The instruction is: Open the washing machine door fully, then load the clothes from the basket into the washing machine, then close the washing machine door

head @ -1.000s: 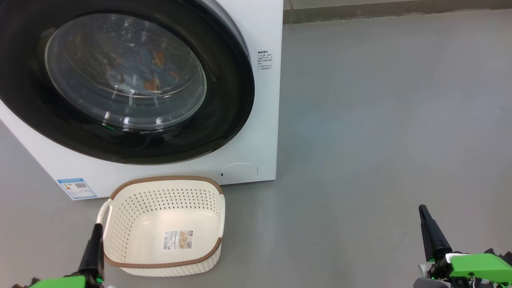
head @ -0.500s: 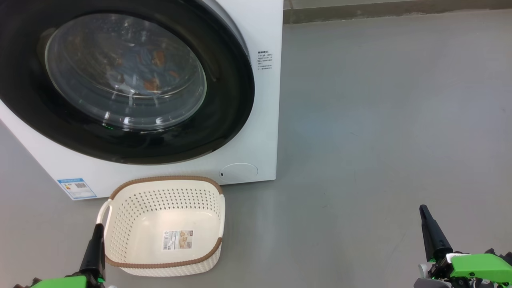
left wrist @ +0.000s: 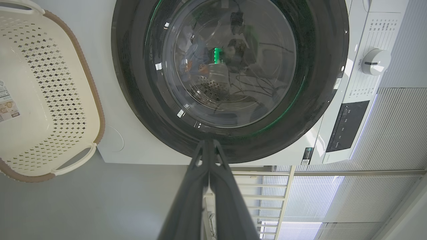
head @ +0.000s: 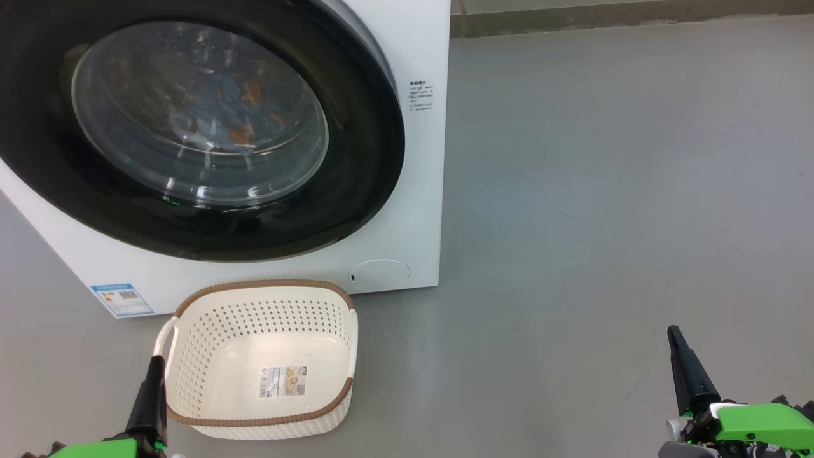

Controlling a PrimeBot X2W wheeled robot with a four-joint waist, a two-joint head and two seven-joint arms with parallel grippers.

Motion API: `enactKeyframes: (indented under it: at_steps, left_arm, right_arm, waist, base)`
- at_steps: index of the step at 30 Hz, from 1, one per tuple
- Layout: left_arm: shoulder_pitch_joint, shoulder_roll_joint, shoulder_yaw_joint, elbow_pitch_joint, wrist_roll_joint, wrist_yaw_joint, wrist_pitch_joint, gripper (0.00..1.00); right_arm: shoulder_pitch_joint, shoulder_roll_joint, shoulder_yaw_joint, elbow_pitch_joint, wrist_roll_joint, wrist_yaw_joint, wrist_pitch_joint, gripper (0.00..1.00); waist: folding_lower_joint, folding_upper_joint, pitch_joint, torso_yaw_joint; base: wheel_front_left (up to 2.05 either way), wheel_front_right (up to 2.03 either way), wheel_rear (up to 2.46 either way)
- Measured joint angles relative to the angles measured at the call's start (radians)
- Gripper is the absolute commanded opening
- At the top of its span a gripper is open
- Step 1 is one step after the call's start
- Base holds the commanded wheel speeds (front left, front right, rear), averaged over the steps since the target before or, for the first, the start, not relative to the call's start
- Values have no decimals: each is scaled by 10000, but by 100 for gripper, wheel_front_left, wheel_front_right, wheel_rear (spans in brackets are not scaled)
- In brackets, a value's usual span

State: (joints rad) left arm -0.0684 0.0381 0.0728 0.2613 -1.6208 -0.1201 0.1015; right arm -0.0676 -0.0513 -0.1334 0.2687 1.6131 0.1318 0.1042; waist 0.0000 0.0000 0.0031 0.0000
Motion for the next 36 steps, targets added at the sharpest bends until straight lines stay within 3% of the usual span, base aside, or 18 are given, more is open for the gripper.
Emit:
enactKeyframes:
  at_steps: [36]
  left_arm:
    - [-1,-6,35,0,2,0,42,0]
  right_arm:
    - [0,15,-25,2,-2,0,2,0]
  waist:
    - [0,0,0,0]
  base:
    - [0,0,0]
